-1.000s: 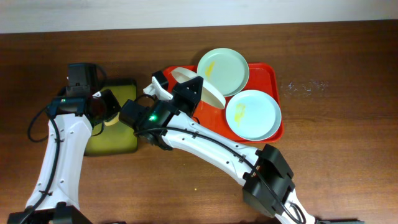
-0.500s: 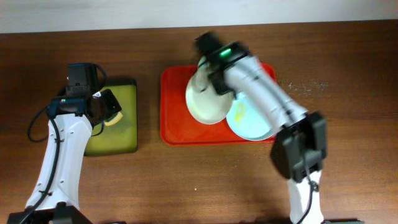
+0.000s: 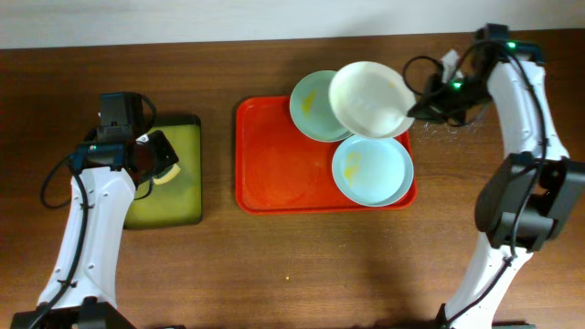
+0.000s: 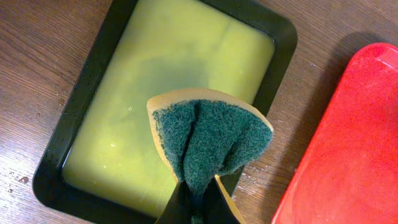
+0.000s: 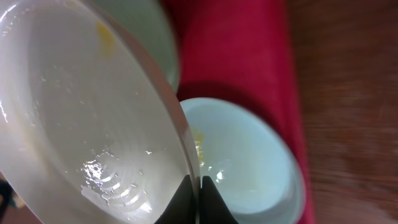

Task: Clean dirty plates on tray and stack at the side
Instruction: 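Place the white plate on the table right of the tray, release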

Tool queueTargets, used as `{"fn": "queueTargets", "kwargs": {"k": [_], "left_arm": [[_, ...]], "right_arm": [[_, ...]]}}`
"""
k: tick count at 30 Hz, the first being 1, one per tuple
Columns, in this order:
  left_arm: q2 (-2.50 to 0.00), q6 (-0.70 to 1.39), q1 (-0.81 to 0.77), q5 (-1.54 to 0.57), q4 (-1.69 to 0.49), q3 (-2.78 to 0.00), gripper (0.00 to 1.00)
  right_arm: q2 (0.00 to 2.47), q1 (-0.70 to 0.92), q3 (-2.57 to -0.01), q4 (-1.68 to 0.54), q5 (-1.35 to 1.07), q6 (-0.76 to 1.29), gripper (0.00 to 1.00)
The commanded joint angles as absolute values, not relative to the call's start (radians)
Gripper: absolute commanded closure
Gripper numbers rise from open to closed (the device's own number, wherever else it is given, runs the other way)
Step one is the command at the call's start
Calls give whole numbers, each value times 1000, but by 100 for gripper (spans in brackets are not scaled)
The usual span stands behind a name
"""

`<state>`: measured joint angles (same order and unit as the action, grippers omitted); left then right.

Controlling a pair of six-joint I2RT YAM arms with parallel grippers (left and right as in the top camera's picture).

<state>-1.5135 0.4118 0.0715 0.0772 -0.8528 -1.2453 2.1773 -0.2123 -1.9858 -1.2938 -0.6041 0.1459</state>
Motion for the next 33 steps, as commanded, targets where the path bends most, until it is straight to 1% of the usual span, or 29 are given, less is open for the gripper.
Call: {"fn": "queueTargets", "kwargs": {"k": [1,4,9,10,12,15,18,28,29,31,32,33], "left_arm": [[-1517,421,75,67,-850,-1245,100],[-1517,421,75,67,-850,-1245,100],[-1517,421,75,67,-849,-1245,100],[-1517,421,75,67,-850,-1245,100],[-1517,421,75,67,-849,-1245,100],[-1517,421,75,67,-843,-1245,100],[-1517,421,75,67,-843,-1245,100],[-1517,421,75,66,-843,-1245,100],[-1517,421,75,67,-843,-1245,100],[-1517,421,75,67,-843,-1245,100],[-1517,421,75,67,-842,-1245,100],[-1517,421,75,67,-842,-1245,100]], "right_arm": [[2151,-339,-1959,-1294,-636,134,96],[2151,-421,-1927,-1290,-635,91,96],[2151,-492,-1872,-1234,-611,59,96],[2151,-498,-1860,-1213,-563,60,96],[2151,-497,-1826,-1174,-454,98,96],[2151,-495,-1766,-1112,-397,113,96],[2151,-499,-1739,-1056,-229,202,96],[2151,-512,-1739,-964,-223,204,95],[2151,-511,-1739,-964,-223,212,87],[2151,-511,-1739,-976,-224,219,50],[2151,-511,-1739,-992,-236,219,36],[2149,-511,-1740,-1010,-250,219,29]]}}
